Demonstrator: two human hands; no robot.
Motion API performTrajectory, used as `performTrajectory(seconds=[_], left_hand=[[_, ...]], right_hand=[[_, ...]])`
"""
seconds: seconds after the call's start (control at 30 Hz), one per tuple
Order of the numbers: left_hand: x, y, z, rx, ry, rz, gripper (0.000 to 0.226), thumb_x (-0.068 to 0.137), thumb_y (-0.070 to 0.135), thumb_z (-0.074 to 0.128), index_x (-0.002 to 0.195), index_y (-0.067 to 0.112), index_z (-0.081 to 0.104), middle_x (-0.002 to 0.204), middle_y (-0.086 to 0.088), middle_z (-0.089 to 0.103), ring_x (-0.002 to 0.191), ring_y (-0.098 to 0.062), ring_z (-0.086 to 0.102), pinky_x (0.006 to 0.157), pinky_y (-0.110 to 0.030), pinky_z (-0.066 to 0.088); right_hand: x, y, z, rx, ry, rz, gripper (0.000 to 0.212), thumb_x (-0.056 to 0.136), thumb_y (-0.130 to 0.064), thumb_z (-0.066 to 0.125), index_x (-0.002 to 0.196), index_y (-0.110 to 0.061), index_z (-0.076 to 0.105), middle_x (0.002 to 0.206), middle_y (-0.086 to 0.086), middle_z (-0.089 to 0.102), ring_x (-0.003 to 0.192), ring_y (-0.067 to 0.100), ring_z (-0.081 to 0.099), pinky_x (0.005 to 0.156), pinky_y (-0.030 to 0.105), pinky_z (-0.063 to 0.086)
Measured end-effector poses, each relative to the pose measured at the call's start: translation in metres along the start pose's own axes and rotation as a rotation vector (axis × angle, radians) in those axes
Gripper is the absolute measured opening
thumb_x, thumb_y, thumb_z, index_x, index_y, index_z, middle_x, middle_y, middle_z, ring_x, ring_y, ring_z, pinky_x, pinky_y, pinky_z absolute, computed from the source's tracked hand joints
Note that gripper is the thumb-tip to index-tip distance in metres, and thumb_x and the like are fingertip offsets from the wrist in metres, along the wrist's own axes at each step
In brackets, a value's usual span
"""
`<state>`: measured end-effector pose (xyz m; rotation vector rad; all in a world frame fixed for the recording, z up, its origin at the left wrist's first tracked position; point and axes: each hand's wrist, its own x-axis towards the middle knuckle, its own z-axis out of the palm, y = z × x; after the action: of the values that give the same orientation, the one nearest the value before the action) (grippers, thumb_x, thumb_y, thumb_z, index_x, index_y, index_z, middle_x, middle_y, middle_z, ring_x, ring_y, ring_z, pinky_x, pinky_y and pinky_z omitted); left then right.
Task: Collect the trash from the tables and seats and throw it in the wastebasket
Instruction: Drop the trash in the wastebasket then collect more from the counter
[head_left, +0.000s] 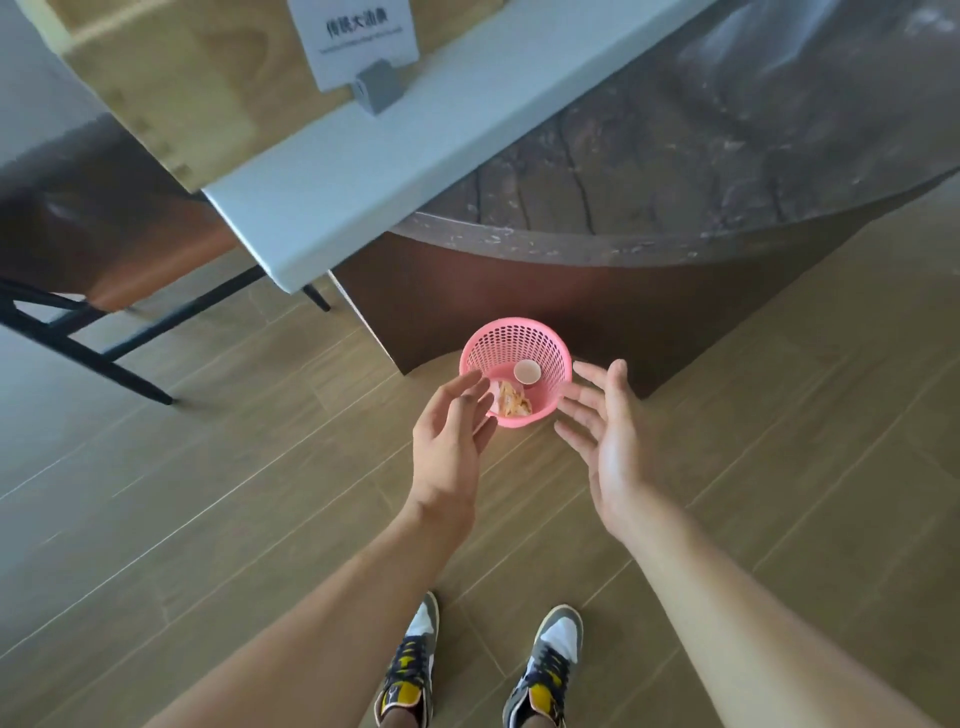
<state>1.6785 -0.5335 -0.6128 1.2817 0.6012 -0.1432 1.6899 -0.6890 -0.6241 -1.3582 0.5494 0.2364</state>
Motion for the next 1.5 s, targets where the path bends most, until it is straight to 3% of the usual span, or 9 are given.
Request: performTrajectory(seconds=[0.13, 0.33, 0.43, 0.67, 0.77, 0.87, 0.97, 1.2, 1.5], left_hand=[[-0.044, 0.033, -0.015, 0.025, -0.002, 0.111, 0.028, 0.112, 0.013, 0.046, 0.118, 0.02, 0.072, 0.109, 0.017, 0.079, 0.109, -0.002, 0.073, 0.1, -0.02, 0.056], [-0.104, 0.082, -0.044, 0.051, 0.012, 0.232, 0.031, 0.096, 0.03, 0.051, 0.114, 0.026, 0.076, 0.111, 0.016, 0.078, 0.112, -0.005, 0.07, 0.102, -0.028, 0.055], [-0.134, 0.1, -0.057, 0.078, 0.009, 0.266, 0.032, 0.097, 0.032, 0.052, 0.119, 0.027, 0.074, 0.117, 0.014, 0.076, 0.121, -0.006, 0.066, 0.109, -0.032, 0.049], [-0.193, 0.135, -0.082, 0.081, 0.079, 0.35, 0.042, 0.097, 0.034, 0.052, 0.134, 0.021, 0.066, 0.131, 0.016, 0.072, 0.132, -0.002, 0.061, 0.113, -0.028, 0.047], [-0.211, 0.151, -0.097, 0.065, 0.126, 0.389, 0.041, 0.098, 0.035, 0.053, 0.136, 0.025, 0.065, 0.134, 0.018, 0.069, 0.133, -0.001, 0.059, 0.115, -0.032, 0.047], [-0.225, 0.168, -0.115, 0.053, 0.169, 0.423, 0.042, 0.099, 0.035, 0.052, 0.139, 0.026, 0.063, 0.137, 0.017, 0.068, 0.135, -0.001, 0.058, 0.118, -0.038, 0.045], [-0.237, 0.186, -0.137, 0.03, 0.226, 0.454, 0.043, 0.099, 0.036, 0.052, 0.14, 0.027, 0.062, 0.138, 0.016, 0.067, 0.136, -0.002, 0.058, 0.12, -0.043, 0.044], [-0.251, 0.233, -0.196, 0.002, 0.298, 0.546, 0.042, 0.1, 0.038, 0.053, 0.14, 0.031, 0.062, 0.142, 0.019, 0.065, 0.137, -0.004, 0.058, 0.12, -0.048, 0.043], [-0.264, 0.316, -0.307, -0.023, 0.344, 0.674, 0.04, 0.097, 0.041, 0.054, 0.134, 0.035, 0.065, 0.137, 0.018, 0.067, 0.134, -0.002, 0.059, 0.117, -0.045, 0.047]], right_hand=[[-0.044, -0.025, 0.015, 0.012, -0.056, -0.013, 0.036, 0.083, -0.062, 0.064, 0.114, -0.048, 0.074, 0.121, -0.009, 0.076, 0.113, 0.008, 0.073, 0.096, 0.036, 0.06], [-0.108, -0.068, 0.04, 0.039, -0.145, -0.059, 0.033, 0.091, -0.042, 0.064, 0.121, -0.036, 0.075, 0.139, -0.004, 0.068, 0.125, 0.013, 0.068, 0.101, 0.037, 0.057], [-0.137, -0.087, 0.05, 0.026, -0.198, -0.091, 0.036, 0.091, -0.04, 0.064, 0.124, -0.03, 0.075, 0.148, -0.001, 0.061, 0.129, 0.016, 0.065, 0.105, 0.04, 0.055], [-0.19, -0.121, 0.073, -0.072, -0.354, -0.172, 0.044, 0.081, -0.055, 0.066, 0.12, -0.038, 0.075, 0.13, -0.002, 0.07, 0.126, 0.016, 0.065, 0.108, 0.041, 0.054], [-0.204, -0.133, 0.086, -0.11, -0.427, -0.208, 0.038, 0.087, -0.045, 0.066, 0.121, -0.032, 0.075, 0.119, -0.001, 0.071, 0.117, 0.019, 0.066, 0.108, 0.046, 0.053], [-0.215, -0.147, 0.102, -0.134, -0.49, -0.254, 0.032, 0.091, -0.035, 0.062, 0.121, -0.029, 0.074, 0.11, -0.012, 0.073, 0.113, 0.018, 0.065, 0.1, 0.038, 0.054], [-0.228, -0.163, 0.126, -0.159, -0.553, -0.3, 0.028, 0.092, -0.033, 0.063, 0.116, -0.035, 0.076, 0.114, -0.01, 0.075, 0.115, 0.016, 0.067, 0.096, 0.03, 0.053], [-0.259, -0.195, 0.197, -0.203, -0.655, -0.426, 0.033, 0.087, -0.052, 0.065, 0.117, -0.042, 0.075, 0.123, -0.008, 0.073, 0.123, 0.015, 0.066, 0.107, 0.046, 0.053], [-0.316, -0.214, 0.326, -0.144, -0.718, -0.516, 0.036, 0.083, -0.048, 0.068, 0.115, -0.034, 0.077, 0.118, 0.0, 0.073, 0.116, 0.024, 0.067, 0.105, 0.05, 0.054]])
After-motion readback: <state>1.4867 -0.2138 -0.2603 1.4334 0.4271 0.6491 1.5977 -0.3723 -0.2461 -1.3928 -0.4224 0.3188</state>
